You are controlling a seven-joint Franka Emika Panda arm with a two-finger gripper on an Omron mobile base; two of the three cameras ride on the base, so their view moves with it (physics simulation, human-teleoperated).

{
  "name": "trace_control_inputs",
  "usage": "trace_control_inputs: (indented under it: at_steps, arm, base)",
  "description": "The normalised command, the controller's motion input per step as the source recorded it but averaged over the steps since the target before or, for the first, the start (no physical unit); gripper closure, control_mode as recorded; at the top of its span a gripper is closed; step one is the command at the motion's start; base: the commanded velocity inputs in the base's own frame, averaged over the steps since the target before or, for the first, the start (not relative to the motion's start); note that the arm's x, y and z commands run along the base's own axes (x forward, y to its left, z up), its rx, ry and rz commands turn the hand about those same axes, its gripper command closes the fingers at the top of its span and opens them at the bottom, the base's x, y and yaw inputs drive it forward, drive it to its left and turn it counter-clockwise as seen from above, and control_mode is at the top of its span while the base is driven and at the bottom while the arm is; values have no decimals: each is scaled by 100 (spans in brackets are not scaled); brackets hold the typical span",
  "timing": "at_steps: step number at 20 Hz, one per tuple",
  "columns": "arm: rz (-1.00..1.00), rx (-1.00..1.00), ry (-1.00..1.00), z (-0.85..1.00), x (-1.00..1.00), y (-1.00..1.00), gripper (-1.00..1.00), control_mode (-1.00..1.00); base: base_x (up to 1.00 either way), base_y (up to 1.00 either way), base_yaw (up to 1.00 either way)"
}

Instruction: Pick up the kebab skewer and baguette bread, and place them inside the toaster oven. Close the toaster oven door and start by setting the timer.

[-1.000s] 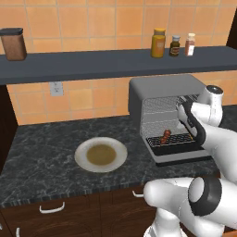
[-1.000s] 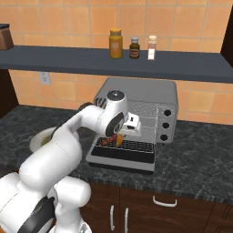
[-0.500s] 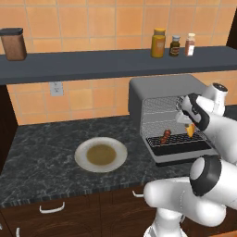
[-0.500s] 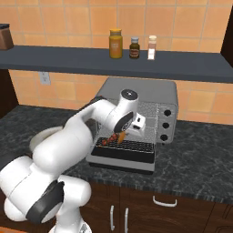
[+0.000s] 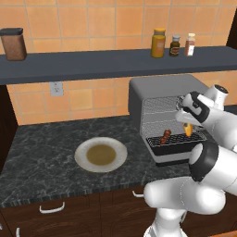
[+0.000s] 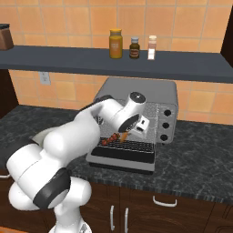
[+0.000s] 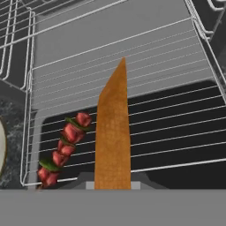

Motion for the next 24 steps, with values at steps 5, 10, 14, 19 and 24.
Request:
trace_control_inputs:
  at_steps: [5,10,14,19,24]
  arm:
    - [-7,0,0,-30,7,-6,100,-100]
    - [-6,2,0,-19,19,0,100,-100]
    - [-5,4,0,-1,26,0,100,-100]
    - [-3,4,0,-10,15,0,100,-100]
    - [-2,4,0,-11,10,0,-100,-100]
  base:
    - [0,0,0]
    - [0,0,0]
    - [0,0,0]
    - [0,0,0]
    - [0,0,0]
